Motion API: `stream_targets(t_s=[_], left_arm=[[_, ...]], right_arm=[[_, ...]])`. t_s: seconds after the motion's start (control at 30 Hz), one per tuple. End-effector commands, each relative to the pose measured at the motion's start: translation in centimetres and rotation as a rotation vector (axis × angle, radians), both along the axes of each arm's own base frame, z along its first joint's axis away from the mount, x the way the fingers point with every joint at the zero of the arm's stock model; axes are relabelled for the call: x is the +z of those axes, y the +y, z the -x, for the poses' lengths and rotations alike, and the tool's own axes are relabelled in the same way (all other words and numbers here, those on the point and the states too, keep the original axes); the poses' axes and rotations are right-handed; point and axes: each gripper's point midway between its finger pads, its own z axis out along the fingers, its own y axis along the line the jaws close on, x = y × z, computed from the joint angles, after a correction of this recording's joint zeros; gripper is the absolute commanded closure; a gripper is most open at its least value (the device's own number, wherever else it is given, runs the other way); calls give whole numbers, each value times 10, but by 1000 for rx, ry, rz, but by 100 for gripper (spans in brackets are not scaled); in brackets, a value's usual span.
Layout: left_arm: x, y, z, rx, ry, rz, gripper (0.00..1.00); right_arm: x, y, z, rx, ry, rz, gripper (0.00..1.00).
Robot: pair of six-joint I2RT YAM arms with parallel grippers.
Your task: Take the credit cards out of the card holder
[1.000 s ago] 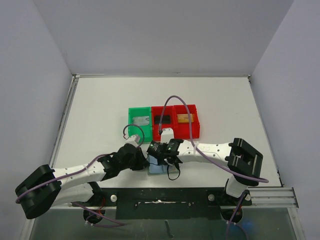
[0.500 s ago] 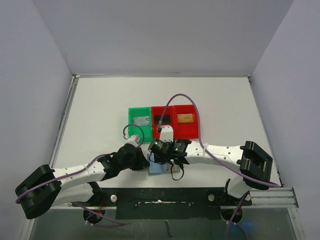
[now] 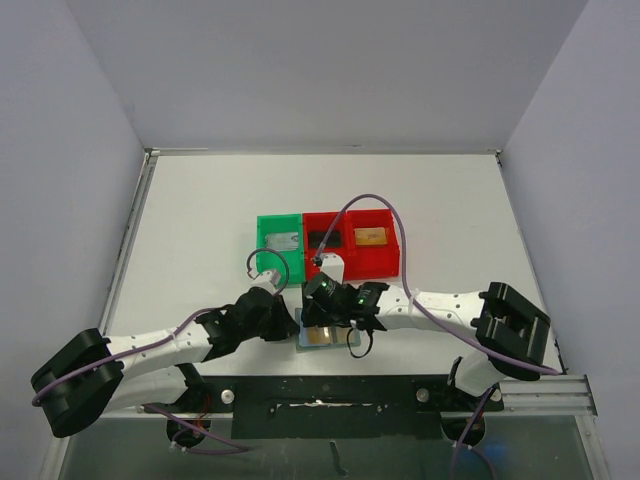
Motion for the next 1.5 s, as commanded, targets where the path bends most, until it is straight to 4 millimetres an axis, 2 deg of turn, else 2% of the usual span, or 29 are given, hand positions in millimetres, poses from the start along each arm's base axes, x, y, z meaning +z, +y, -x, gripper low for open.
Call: stream_targets(t_s=[0.0, 0.13, 0.3, 0.5, 0.63, 0.67, 0.8, 0.93, 1.07, 1.23, 1.47], left_arm=[[21, -13, -9, -1, -41, 57, 100], [20, -10, -8, 7, -39, 55, 100], [23, -4, -8, 28, -40, 45, 89], [40, 10, -12, 80, -76, 16, 67], [59, 12, -16, 107, -113, 57, 49], [65, 10, -18, 111, -122, 72, 47], [86, -3, -22, 84, -156, 129, 46], [92, -21, -19, 14, -135, 160, 47], [90, -36, -13, -37, -127, 188, 52], [75, -44, -7, -78, -83, 182, 54], [36, -36, -4, -61, -5, 71, 56]], right_arm=[[20, 18, -9, 21, -20, -139, 53], [25, 17, -11, 11, -31, -191, 53], [31, 4, -18, -39, -47, -274, 52], [37, -17, -27, -102, -68, -366, 46], [35, -25, -30, -116, -69, -379, 43], [36, -23, -29, -109, -66, -397, 43], [38, -20, -26, -86, -61, -481, 43], [36, -18, -22, -79, -41, -522, 43], [27, -22, -19, -102, -22, -532, 44], [16, -22, -14, -112, 20, -548, 49], [8, -12, -11, -80, 63, -562, 57]])
